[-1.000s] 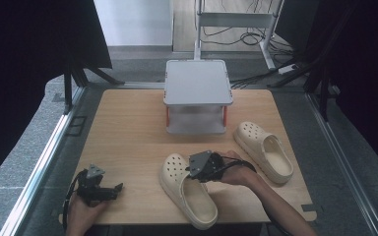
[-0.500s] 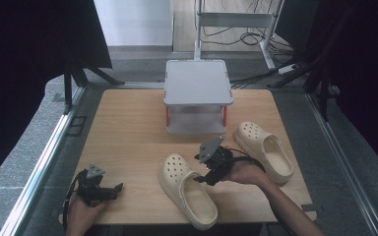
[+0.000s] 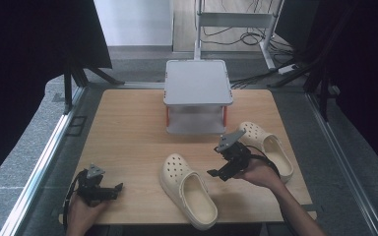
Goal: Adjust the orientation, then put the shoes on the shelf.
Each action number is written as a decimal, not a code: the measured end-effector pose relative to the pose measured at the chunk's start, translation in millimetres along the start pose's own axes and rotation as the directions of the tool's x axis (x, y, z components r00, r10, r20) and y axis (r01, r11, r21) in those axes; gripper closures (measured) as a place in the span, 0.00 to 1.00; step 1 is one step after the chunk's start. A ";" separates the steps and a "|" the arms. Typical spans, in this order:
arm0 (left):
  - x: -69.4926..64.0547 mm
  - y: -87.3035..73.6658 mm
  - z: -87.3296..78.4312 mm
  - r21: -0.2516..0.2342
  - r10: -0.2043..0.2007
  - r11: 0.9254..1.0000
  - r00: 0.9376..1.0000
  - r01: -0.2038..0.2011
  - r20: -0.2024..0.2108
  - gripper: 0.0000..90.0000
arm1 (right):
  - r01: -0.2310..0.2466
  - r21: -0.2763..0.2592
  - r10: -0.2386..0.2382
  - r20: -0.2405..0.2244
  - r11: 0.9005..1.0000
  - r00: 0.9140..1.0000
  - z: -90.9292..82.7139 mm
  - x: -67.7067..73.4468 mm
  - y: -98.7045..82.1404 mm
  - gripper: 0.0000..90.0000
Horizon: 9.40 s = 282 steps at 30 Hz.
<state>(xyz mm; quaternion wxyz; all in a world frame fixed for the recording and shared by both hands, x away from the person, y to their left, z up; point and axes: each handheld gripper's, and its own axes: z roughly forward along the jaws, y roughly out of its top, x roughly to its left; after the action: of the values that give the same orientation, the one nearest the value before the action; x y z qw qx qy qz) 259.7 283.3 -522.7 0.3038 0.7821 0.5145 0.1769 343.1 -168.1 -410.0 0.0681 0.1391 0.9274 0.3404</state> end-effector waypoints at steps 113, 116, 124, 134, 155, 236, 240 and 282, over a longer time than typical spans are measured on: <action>-0.1 0.7 0.3 0.002 -0.004 1.000 1.000 0.004 -0.004 0.00 | -0.347 -0.045 0.348 0.224 0.937 0.910 15.5 37.0 -9.2 0.86; -0.1 0.6 0.4 0.001 -0.004 1.000 1.000 0.004 -0.002 0.00 | -0.345 -0.044 0.347 0.209 0.937 0.914 19.1 39.9 -8.7 0.86; -0.1 0.6 0.4 0.001 -0.004 1.000 1.000 0.004 -0.003 0.00 | -0.363 -0.022 0.363 0.130 0.931 0.923 20.0 47.2 -5.0 0.81; -0.1 0.6 0.4 0.001 -0.004 1.000 1.000 0.004 -0.002 0.00 | -0.410 -0.025 0.410 0.005 0.912 0.912 25.7 35.7 -12.7 0.73; -0.2 0.6 0.4 0.000 -0.004 1.000 1.000 0.004 -0.003 0.00 | -0.304 0.027 0.303 0.049 0.952 0.952 33.6 54.8 -2.5 0.22; -0.1 0.7 0.3 0.003 -0.004 1.000 1.000 0.004 -0.004 0.00 | -0.328 0.043 0.321 0.125 0.944 0.939 -56.2 8.6 54.2 0.72; 0.2 0.8 0.3 0.003 0.000 1.000 1.000 0.000 -0.004 0.00 | -0.334 0.040 0.327 0.134 0.942 0.936 -67.5 2.0 62.3 0.72; 0.2 0.8 0.4 0.002 -0.001 1.000 1.000 0.001 -0.002 0.00 | -0.495 -0.061 0.487 0.324 0.867 0.811 -46.3 -104.8 182.7 0.72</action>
<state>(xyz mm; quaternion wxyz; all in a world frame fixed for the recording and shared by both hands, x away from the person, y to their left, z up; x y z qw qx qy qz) 260.6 283.2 -522.5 0.3025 0.7820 0.5155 0.1767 471.3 -95.0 -252.7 0.1299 0.4293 0.8398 0.3060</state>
